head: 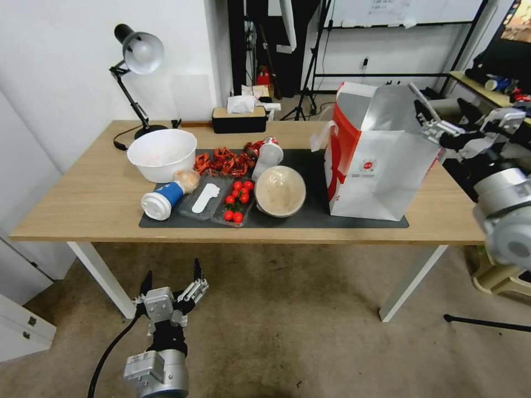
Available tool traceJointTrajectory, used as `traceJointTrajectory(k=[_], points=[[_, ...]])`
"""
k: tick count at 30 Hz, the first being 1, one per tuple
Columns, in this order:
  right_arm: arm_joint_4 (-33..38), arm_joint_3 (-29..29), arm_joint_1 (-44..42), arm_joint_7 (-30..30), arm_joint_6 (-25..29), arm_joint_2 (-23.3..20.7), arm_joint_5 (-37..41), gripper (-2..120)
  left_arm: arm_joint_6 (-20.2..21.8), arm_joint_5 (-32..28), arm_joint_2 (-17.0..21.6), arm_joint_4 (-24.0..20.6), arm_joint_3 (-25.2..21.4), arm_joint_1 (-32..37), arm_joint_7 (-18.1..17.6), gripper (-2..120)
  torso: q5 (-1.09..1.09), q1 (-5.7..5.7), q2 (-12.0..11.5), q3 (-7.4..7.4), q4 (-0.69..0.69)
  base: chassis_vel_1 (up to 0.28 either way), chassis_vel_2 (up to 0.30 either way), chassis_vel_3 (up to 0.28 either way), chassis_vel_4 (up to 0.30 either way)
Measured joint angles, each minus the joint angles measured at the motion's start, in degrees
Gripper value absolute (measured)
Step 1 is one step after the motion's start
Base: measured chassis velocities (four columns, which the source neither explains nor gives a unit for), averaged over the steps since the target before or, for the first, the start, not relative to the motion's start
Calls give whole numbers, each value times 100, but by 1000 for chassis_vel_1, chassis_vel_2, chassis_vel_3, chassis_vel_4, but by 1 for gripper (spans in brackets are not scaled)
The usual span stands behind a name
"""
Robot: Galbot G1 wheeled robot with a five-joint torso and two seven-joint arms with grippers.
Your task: Pick up the food delivery bag from the floor and place it on the table.
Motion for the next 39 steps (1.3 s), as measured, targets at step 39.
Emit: traceJointTrajectory(k=[39], points=[[1102, -770, -3522, 1146, 558, 2721, -4110, 100, -346, 310, -17, 197, 22, 15, 429, 100, 0, -1, 0, 0, -1, 0, 0, 0, 0]])
